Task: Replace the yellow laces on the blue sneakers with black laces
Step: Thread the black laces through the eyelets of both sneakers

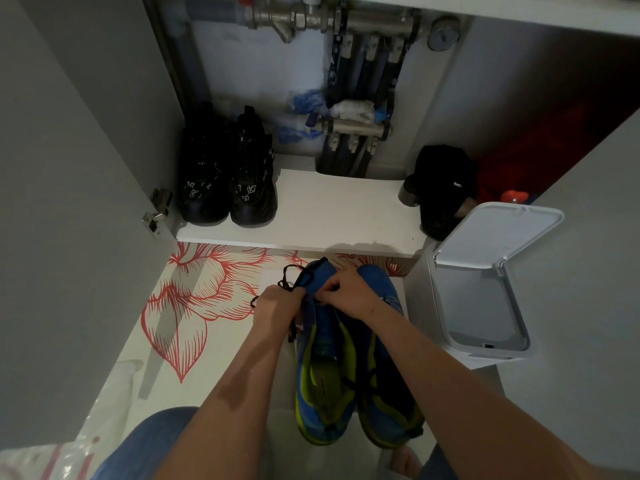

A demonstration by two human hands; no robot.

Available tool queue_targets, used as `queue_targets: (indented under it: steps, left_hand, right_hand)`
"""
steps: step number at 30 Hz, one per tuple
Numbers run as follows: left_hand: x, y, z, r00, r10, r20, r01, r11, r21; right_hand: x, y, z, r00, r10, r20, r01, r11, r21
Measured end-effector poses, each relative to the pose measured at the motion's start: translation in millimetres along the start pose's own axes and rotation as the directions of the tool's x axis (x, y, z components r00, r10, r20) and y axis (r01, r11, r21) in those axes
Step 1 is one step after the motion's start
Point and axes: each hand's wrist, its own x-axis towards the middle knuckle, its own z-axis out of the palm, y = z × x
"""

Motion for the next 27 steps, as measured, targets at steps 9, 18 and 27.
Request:
queue_targets:
  steps: [9, 18, 27]
  left_hand:
    - [-3, -3, 6, 0.999, -0.037, 0.026, 0.037, 0.999, -0.012]
    - [1, -6, 3, 0.999, -0.038, -0.01, 0.038, 0.999, -0.033]
    - [-3, -2, 6, 0.997, -0.038, -0.06, 0.045, 0.991, 0.123]
  right_hand:
    - [-7, -3, -2, 0.999, -0.054, 0.002, 0.054, 0.998, -0.029]
    - [-8, -5, -5, 0.997, -0.058, 0.041, 0.059, 0.998, -0.033]
    - [-10, -6, 4, 0.993, -0.092, -0.077, 0.081, 0.988, -0.13]
